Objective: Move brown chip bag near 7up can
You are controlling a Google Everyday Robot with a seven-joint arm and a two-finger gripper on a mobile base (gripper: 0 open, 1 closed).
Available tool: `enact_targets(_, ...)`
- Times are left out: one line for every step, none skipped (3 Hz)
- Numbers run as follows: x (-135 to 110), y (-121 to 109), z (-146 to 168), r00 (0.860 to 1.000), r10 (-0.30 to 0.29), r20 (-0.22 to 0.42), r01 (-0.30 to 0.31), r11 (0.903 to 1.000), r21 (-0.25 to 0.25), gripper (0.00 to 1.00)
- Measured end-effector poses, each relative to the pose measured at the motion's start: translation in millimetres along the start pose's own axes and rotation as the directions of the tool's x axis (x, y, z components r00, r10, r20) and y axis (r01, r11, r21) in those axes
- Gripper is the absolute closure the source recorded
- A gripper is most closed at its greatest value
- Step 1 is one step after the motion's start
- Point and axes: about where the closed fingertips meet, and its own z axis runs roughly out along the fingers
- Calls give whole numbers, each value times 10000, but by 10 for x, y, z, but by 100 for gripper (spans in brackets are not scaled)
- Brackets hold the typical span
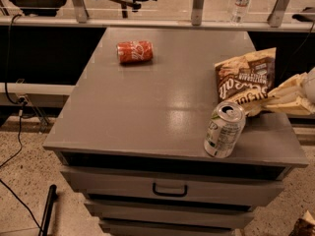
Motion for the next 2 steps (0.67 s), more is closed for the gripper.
enact_targets(-11, 4, 15, 10000, -17, 12, 17, 10000, -30, 12)
enact_targets(-20, 7, 30, 10000, -32, 23, 32, 10000, -58, 0)
